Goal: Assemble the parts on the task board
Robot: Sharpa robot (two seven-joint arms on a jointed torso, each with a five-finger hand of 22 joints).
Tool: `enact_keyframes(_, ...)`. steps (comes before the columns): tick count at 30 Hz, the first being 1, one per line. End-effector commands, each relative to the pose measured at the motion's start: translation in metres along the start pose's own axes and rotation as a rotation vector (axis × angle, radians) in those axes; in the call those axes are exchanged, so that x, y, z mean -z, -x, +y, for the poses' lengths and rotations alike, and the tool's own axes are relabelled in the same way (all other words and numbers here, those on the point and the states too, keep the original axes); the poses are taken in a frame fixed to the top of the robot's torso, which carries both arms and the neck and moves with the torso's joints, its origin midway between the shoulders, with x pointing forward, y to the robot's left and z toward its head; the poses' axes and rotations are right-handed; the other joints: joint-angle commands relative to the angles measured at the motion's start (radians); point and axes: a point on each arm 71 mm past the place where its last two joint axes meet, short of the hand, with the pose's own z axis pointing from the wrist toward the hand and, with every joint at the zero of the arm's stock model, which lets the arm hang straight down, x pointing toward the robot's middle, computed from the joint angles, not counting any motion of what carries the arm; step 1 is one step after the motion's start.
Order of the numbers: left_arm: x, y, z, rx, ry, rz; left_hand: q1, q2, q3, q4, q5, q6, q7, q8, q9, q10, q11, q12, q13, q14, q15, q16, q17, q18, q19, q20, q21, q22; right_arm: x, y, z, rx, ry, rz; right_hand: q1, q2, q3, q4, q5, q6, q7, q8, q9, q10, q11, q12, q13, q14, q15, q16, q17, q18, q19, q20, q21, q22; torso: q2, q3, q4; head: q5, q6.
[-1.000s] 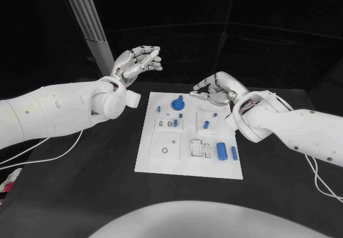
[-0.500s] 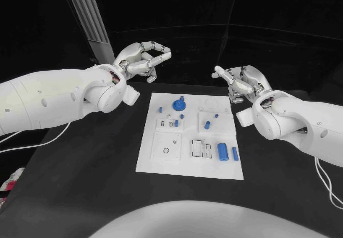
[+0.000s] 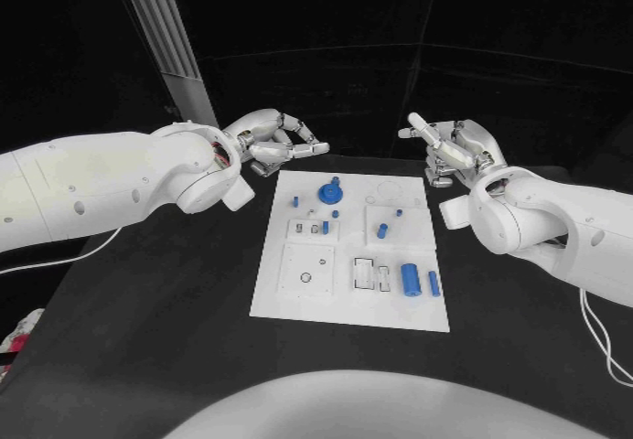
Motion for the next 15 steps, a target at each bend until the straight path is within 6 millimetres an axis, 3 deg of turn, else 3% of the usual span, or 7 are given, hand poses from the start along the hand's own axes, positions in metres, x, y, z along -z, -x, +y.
enact_keyframes(1, 0.000, -0.007, 0.006, -0.073, 0.103, 0.100, -0.003, 0.011, 0.002, 0.001, 0.005, 0.011, 0.006, 0.010, 0.007, 0.103, -0.011, 0.002, 0.262, 0.106, -0.006, 0.003, 0.263, -0.006, 0.107, -0.009, 0.004, 0.263, -0.001, 0.000, 0.000, -0.023, 0.011, 0.008, 0.000, 0.013, -0.008, -0.002, -0.008, -0.006, 0.000, 0.007, 0.002, 0.104, 0.008, 0.000, 0.263, 0.104, 0.007, 0.002, 0.263, 0.008, 0.026, 0.010, -0.004, 0.208, 0.000, -0.0008, -0.0005, 0.003, 0.000)
enact_keyframes(5, -0.002, -0.016, 0.008, -0.103, 0.164, 0.180, -0.022, 0.018, -0.006, 0.001, 0.005, 0.038, -0.006, 0.050, 0.035, 0.103, -0.021, 0.002, 0.262, 0.106, -0.015, 0.003, 0.263, -0.006, 0.107, -0.016, 0.004, 0.263, -0.002, 0.001, -0.003, -0.024, -0.004, 0.014, 0.000, 0.021, -0.015, -0.002, -0.021, -0.007, -0.001, 0.016, 0.003, 0.104, 0.007, 0.000, 0.263, 0.104, 0.007, 0.002, 0.263, 0.008, 0.026, 0.010, -0.004, 0.208, 0.000, -0.0022, 0.0002, 0.001, 0.000)
enact_keyframes(10, -0.008, -0.027, 0.010, -0.129, 0.237, 0.276, -0.040, 0.072, -0.007, 0.001, 0.001, 0.035, -0.029, 0.169, 0.135, 0.103, -0.043, 0.002, 0.262, 0.106, -0.035, 0.003, 0.263, -0.006, 0.107, -0.035, 0.004, 0.263, -0.002, 0.001, -0.007, -0.022, -0.019, 0.023, 0.000, 0.024, -0.018, -0.002, -0.027, -0.007, -0.001, 0.020, 0.004, 0.104, 0.007, 0.000, 0.263, 0.104, 0.007, 0.002, 0.263, 0.009, 0.025, 0.010, -0.006, 0.208, 0.000, -0.0024, -0.0017, 0.001, 0.000)
enact_keyframes(13, -0.012, -0.035, 0.012, -0.156, 0.301, 0.349, -0.052, 0.099, -0.022, -0.003, -0.031, 0.015, -0.042, 0.227, 0.207, 0.103, -0.055, 0.002, 0.262, 0.106, -0.048, 0.003, 0.263, -0.006, 0.107, -0.047, 0.004, 0.263, -0.002, 0.002, -0.008, -0.019, -0.026, 0.024, 0.000, 0.025, -0.018, -0.002, -0.028, -0.006, -0.002, 0.021, 0.004, 0.104, 0.007, 0.000, 0.263, 0.104, 0.007, 0.002, 0.263, 0.009, 0.025, 0.010, -0.006, 0.208, 0.001, -0.0023, -0.0014, -0.001, 0.000)
enact_keyframes(15, -0.014, -0.040, 0.015, -0.186, 0.352, 0.403, -0.075, 0.103, -0.040, -0.001, -0.088, 0.023, -0.046, 0.242, 0.231, 0.103, -0.059, 0.002, 0.262, 0.106, -0.051, 0.003, 0.263, -0.006, 0.107, -0.051, 0.004, 0.263, -0.002, 0.002, -0.009, -0.018, -0.029, 0.023, 0.000, 0.025, -0.018, -0.002, -0.028, -0.006, -0.002, 0.021, 0.004, 0.104, 0.007, 0.000, 0.263, 0.104, 0.007, 0.002, 0.263, 0.009, 0.025, 0.010, -0.006, 0.208, 0.000, -0.0017, -0.0013, -0.001, 0.000)
